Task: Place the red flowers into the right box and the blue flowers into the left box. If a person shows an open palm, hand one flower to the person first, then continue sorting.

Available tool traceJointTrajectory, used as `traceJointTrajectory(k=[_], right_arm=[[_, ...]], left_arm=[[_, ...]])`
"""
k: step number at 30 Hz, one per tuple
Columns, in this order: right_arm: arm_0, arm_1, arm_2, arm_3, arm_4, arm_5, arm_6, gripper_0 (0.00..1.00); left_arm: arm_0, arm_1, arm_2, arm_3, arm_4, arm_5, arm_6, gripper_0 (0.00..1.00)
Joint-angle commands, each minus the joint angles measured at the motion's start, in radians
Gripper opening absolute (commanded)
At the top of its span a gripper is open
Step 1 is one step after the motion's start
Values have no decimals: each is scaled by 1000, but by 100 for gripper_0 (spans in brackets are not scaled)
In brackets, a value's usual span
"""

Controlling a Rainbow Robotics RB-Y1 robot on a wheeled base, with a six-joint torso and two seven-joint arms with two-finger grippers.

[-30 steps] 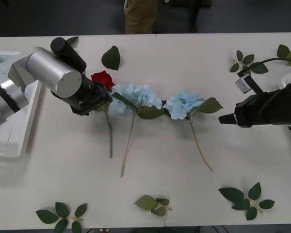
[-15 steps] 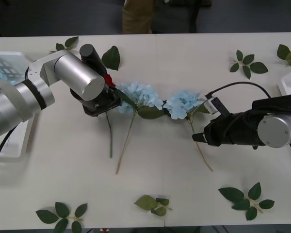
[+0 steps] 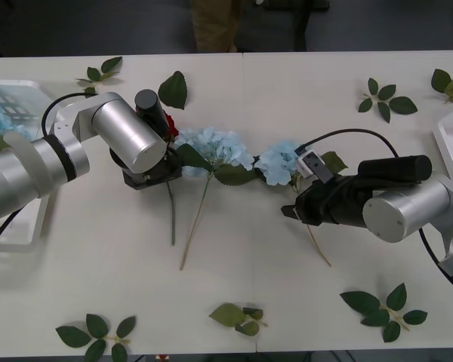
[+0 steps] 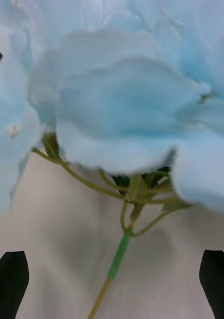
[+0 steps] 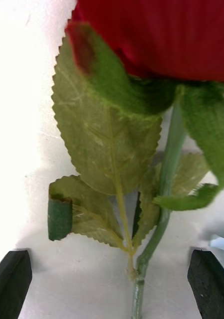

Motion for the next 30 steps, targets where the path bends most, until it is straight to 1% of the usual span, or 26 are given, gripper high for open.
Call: traceJointTrajectory(k=[1,2,3,4,5,7,10,11,12,16,19,20,23,25,27,30], right_arm=[[-2,74,9,-34,101,14,-46,100],[-2,79,12,-34,119,14,-49,100],[-2,82,15,-34,128,14,-52,98],[-2,88,19,-33,150,14,-56,92],[0,89,24,-34,164,14,-59,87],[-2,91,35,-33,191,14,-67,75],[-2,91,47,-33,227,15,-75,56],[0,91,48,-33,231,15,-76,52],[-2,91,50,-31,236,17,-78,44],[0,91,55,-28,259,21,-82,18],[0,91,62,-25,292,21,-84,8],[-2,91,70,-25,314,20,-85,0],[-2,92,74,-25,342,21,-95,0],[-2,92,74,-25,340,20,-101,0],[-2,91,73,-25,337,20,-108,0],[0,91,38,-34,292,21,-116,0]], left_arm=[[-31,-11,-13,1,-27,-10,-46,86],[-30,-11,-14,1,-35,-9,-47,75],[-28,-11,-13,1,-40,-9,-47,65],[-25,-11,-14,1,-49,-9,-49,39],[-24,-11,-14,1,-57,-10,-49,18],[-18,-11,-14,1,-72,-10,-49,1],[-12,-11,-14,1,-84,-9,-52,0],[-10,-11,-14,1,-84,-10,-52,0],[-8,-11,-14,1,-84,-9,-53,0],[-7,-11,-14,1,-83,-9,-53,0],[-5,-11,-13,1,-84,-9,-53,0],[-5,-11,-13,1,-83,-9,-50,0],[-7,-3,-13,-3,-81,5,-49,0],[-10,16,-11,-31,-84,37,-50,0],[-10,50,0,-84,-81,80,-52,0],[-21,145,26,-224,-46,183,-52,0]])
